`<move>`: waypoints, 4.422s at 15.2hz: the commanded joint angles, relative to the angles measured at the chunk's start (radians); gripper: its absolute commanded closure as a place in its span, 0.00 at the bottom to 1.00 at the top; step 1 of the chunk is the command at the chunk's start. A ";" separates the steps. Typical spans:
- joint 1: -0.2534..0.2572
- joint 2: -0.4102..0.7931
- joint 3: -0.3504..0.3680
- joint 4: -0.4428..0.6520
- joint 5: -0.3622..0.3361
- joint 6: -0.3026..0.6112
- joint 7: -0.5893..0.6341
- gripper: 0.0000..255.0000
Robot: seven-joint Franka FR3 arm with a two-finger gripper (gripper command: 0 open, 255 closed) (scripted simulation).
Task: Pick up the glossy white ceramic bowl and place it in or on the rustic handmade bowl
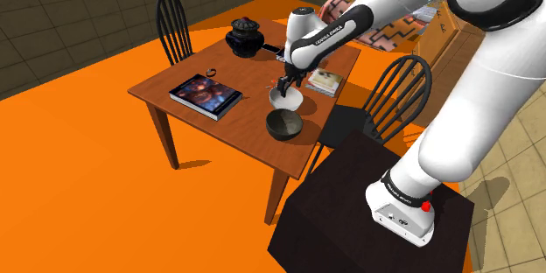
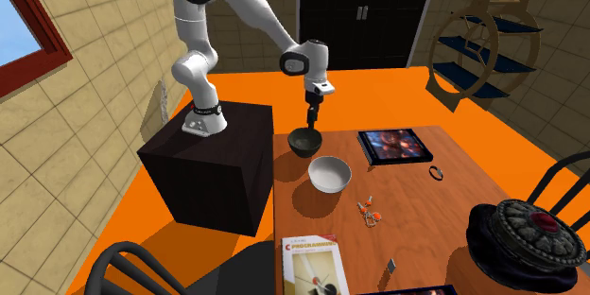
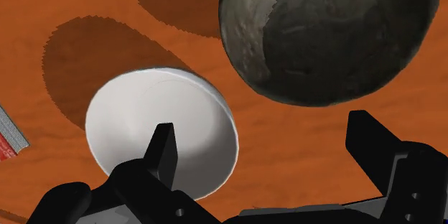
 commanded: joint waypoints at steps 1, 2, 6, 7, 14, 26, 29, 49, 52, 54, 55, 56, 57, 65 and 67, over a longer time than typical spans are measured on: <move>0.000 0.088 -0.004 0.049 -0.013 0.038 0.009 0.00; -0.001 0.128 -0.006 0.075 -0.019 0.052 0.012 0.00; -0.002 0.288 -0.016 0.189 -0.037 0.097 0.020 0.00; -0.002 0.328 -0.019 0.220 -0.040 0.104 0.021 0.00; -0.009 0.512 -0.029 0.361 -0.051 0.147 0.024 0.00; -0.015 0.568 -0.032 0.382 -0.053 0.183 0.026 0.00; -0.015 0.568 -0.032 0.382 -0.053 0.183 0.026 1.00; -0.018 0.416 -0.023 0.339 -0.043 0.075 -0.002 1.00; -0.019 0.383 -0.022 0.334 -0.040 0.048 -0.009 1.00; -0.019 0.362 -0.021 0.332 -0.038 0.029 -0.014 1.00; -0.019 0.351 -0.020 0.332 -0.037 0.019 -0.016 1.00; -0.019 0.341 -0.019 0.331 -0.036 0.009 -0.019 1.00; -0.019 0.331 -0.019 0.331 -0.035 0.000 -0.021 1.00; -0.020 0.254 -0.015 0.336 -0.026 -0.081 -0.040 1.00; -0.019 0.237 -0.014 0.340 -0.024 -0.102 -0.044 1.00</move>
